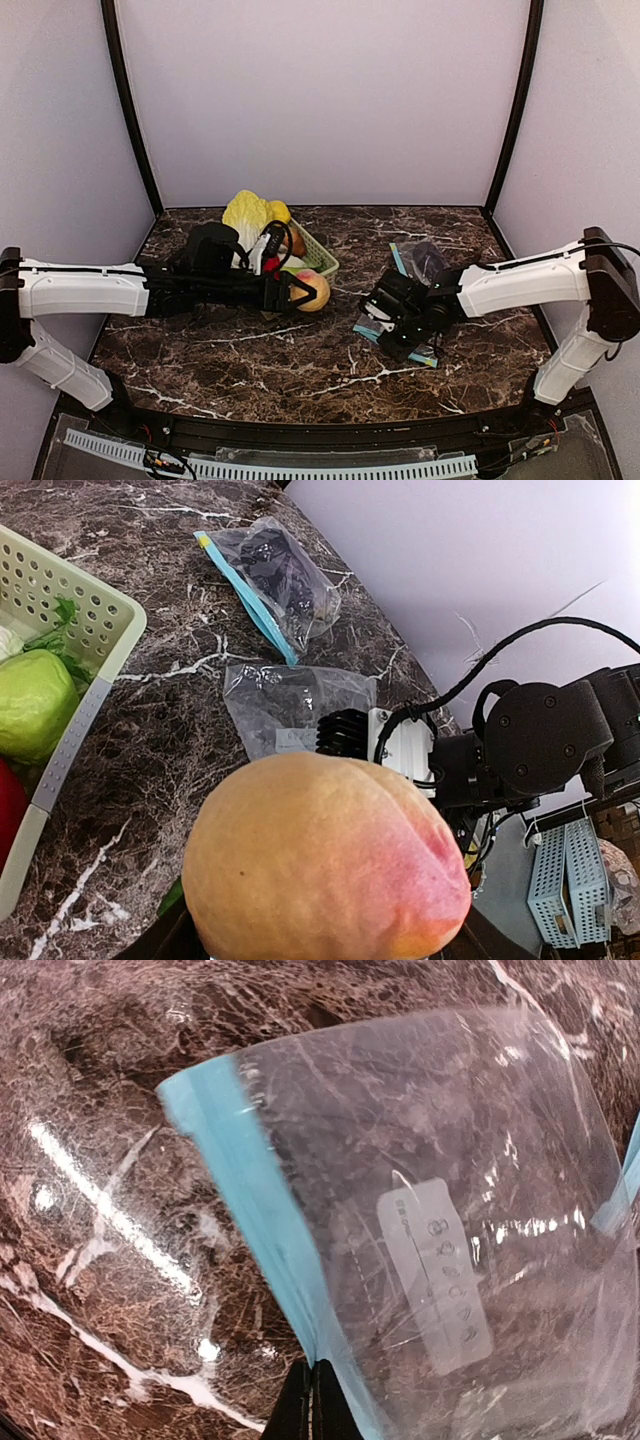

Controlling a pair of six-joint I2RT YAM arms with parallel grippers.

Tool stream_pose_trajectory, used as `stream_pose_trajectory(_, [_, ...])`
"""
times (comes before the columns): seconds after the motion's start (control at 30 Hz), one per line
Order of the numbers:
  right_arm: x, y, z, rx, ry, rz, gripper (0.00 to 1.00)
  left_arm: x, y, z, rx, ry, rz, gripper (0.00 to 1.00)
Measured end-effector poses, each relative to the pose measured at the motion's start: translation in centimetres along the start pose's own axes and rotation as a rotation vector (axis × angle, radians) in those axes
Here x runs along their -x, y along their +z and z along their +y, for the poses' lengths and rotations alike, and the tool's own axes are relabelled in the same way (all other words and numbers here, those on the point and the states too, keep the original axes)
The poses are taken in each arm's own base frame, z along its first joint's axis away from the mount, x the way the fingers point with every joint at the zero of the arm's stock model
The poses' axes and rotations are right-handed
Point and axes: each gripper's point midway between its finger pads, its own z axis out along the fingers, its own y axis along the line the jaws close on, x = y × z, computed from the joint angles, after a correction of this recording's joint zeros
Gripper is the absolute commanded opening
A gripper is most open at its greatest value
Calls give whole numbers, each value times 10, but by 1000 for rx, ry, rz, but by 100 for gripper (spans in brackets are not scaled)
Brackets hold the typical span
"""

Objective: Place the food in the zip-top bag and seal the zipper
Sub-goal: Pick up the zipper food storage bag from the center of the board, then place the fake fruit in the zipper food storage bag.

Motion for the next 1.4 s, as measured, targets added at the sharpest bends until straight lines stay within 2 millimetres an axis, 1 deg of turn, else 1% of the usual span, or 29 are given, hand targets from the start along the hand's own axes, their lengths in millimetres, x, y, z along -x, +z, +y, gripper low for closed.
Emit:
stream_pose_trajectory(0.13, [11,-4,0,-1,8,-26,0,-1,-4,-2,-12,21,-6,57])
stream_pose_trajectory(0.27, [33,-18,5,47,54,-82,0,3,-7,-9,-34,44,-22,57])
stream_pose_trajectory(0.4, [60,-47,12,150,125,-166,0,6,-6,-19,-62,65,-37,57])
stream_pose_trajectory(0.53, [81,-77,18,267,189,-242,0,12,-1,-40,-112,75,-58,57])
stream_pose_trajectory(0.6, [87,-86,22,318,210,-258,0,19,3,-53,-152,74,-85,57])
stream_pose_trajectory(0.7, [90,-91,28,374,232,-258,0,24,8,-67,-193,71,-110,57])
stream_pose_trajectory(0.77, [91,-94,32,420,248,-256,0,27,12,-75,-212,72,-120,57])
stream_pose_trajectory(0.87, [98,-105,36,496,276,-283,0,31,16,-83,-236,74,-134,56])
stream_pose_trajectory(0.97, [103,-121,35,569,305,-328,0,30,19,-83,-241,70,-135,56])
stream_pose_trajectory(1.07, [107,-138,32,643,333,-382,0,29,20,-79,-224,64,-137,56])
stream_pose_trajectory(1.1, [107,-141,32,662,341,-390,0,29,21,-77,-218,62,-140,56])
stream_pose_trajectory(1.27, [102,-143,37,752,359,-398,0,24,23,-65,-179,52,-143,56])
stream_pose_trajectory(1.4, [99,-146,44,814,351,-403,0,23,24,-62,-160,48,-143,56])
